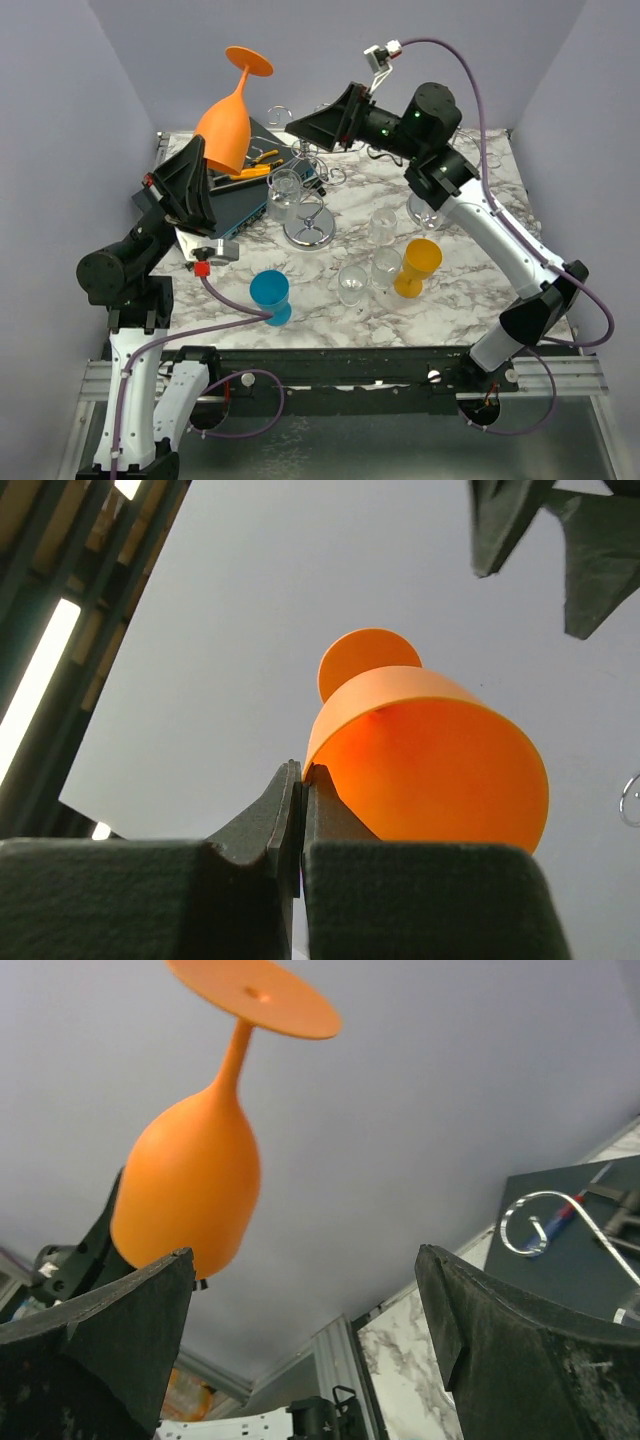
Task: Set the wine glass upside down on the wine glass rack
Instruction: Turn the wine glass upside down at the wine rack.
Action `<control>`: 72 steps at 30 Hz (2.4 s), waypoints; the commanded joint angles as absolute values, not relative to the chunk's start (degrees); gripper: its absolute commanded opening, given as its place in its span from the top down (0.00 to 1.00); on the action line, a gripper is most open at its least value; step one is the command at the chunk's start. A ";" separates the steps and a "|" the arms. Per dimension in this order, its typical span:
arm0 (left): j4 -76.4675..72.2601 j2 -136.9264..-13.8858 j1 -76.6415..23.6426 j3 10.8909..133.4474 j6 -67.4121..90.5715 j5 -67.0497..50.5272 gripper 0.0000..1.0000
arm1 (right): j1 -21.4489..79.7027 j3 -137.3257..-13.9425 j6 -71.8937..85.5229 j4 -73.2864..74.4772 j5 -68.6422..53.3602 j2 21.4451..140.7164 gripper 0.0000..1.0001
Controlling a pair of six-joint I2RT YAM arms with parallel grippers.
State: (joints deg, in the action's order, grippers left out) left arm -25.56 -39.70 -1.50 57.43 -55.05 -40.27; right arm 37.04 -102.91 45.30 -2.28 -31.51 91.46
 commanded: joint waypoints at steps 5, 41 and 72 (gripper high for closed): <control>-29.44 -40.35 -1.23 53.55 -67.89 -46.23 1.00 | 43.35 -100.17 48.63 -19.60 -35.31 93.04 0.00; -30.15 -36.06 -1.32 46.77 -72.73 -53.68 0.83 | 47.29 -111.67 49.49 -28.98 -18.26 105.16 0.89; -1.27 -39.14 -1.32 65.69 -59.07 -48.24 0.10 | 47.11 -114.28 8.37 27.95 -22.85 89.11 1.00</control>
State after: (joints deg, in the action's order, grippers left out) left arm -5.39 -35.64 -1.45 61.95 -65.73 -47.59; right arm 46.92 -119.07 10.37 18.90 -18.13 88.60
